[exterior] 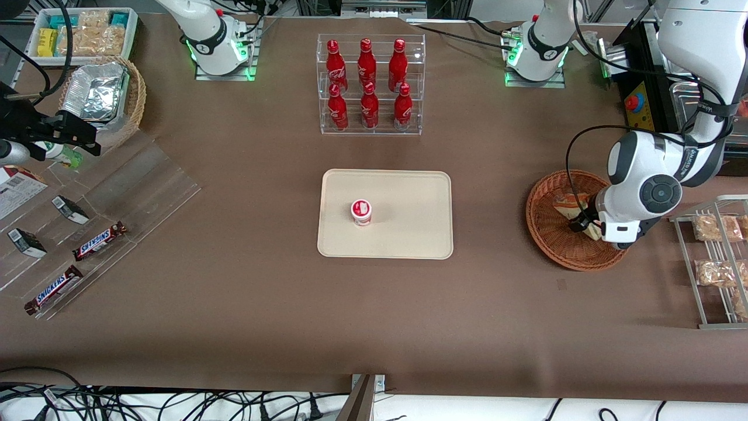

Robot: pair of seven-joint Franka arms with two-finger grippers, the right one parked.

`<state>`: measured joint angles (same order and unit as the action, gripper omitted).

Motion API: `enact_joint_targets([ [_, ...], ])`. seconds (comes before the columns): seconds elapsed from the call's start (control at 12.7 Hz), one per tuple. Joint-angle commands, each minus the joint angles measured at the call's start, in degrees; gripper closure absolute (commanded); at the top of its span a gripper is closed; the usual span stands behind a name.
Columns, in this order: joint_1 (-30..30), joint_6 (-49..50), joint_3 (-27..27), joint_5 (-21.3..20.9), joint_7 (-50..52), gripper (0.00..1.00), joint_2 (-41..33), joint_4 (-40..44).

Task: Place sandwich from basket to tray
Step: 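Lower the open left gripper around the sandwich and close it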

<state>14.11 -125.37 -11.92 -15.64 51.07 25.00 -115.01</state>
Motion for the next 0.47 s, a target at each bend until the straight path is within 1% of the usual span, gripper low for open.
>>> enact_joint_targets([
  [0.0, -0.22, -0.31, -0.03, -1.50, 1.23, 0.00, -2.06, -1.88],
  [0.08, -0.22, -0.31, -0.03, -1.50, 1.31, 0.11, -2.06, -1.88],
  [0.16, -0.22, -0.22, -0.03, -1.50, 1.31, 0.33, -1.98, -1.79],
  [0.24, -0.13, -0.22, -0.03, -1.42, 1.31, 0.50, -1.98, -1.62],
  [0.32, -0.04, -0.13, -0.03, -1.42, 1.05, 0.59, -1.98, -1.53],
  [0.39, -0.04, -0.05, -0.03, -1.42, 1.05, 0.59, -1.98, -1.09],
])
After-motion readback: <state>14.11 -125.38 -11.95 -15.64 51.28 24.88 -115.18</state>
